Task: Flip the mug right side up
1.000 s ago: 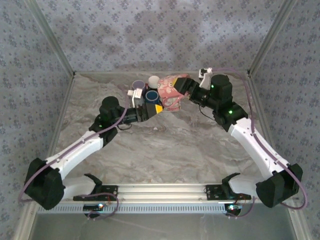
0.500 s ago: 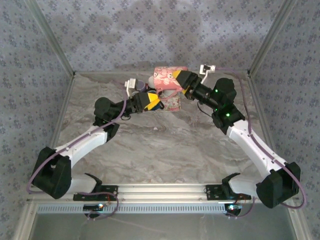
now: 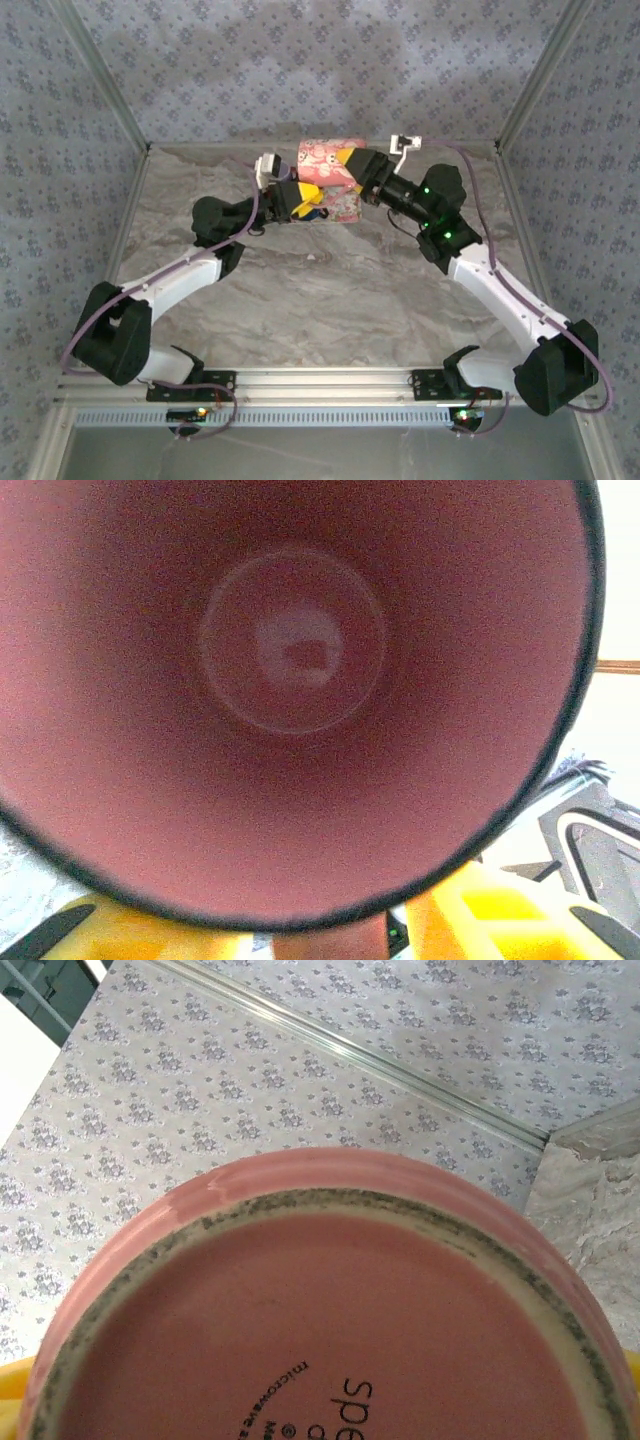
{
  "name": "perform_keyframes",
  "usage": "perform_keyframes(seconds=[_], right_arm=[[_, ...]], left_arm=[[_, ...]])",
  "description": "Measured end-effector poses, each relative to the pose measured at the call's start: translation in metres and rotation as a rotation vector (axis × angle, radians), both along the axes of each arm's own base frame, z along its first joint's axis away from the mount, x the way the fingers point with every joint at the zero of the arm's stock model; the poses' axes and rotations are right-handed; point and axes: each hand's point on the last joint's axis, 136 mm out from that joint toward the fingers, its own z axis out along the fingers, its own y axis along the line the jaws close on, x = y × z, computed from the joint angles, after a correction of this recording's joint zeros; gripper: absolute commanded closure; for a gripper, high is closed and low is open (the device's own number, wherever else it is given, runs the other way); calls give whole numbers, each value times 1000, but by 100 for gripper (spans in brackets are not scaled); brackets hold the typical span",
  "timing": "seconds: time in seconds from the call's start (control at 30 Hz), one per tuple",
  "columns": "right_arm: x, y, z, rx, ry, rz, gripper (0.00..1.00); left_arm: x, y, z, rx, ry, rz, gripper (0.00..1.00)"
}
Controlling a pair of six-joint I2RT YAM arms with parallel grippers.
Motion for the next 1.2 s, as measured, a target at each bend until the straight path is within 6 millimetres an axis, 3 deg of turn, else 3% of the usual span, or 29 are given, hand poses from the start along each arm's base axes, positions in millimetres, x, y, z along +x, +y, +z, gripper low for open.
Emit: perform_keyframes(seconds=[0.13, 0.3, 0.4, 0.53, 0.63, 0.73, 1.0, 1.2], right_arm=[[-2, 1, 2, 13, -13, 6, 42], [-3, 1, 7, 4, -70, -2, 41], [-4, 1, 8, 3, -86, 1, 39], [-3, 1, 4, 1, -78, -3, 25], [-4, -1, 1, -11, -66, -18, 8], [-9, -4, -4, -53, -60, -37, 1], [-18, -22, -2, -103, -84, -84, 0], [-13, -35, -23, -156, -50, -117, 3]], left_arm=[[-2, -2, 2, -2, 2, -12, 73], [-2, -4, 1, 3, 41, -34, 99], [-4, -5, 1, 7, 46, -47, 100], [-3, -5, 0, 12, 43, -42, 100], [-1, -5, -4, 29, 53, -41, 100], [-4, -4, -6, 56, 42, -43, 100], [-16, 12, -5, 155, -12, 31, 100], [-16, 18, -31, 292, 4, 105, 100]])
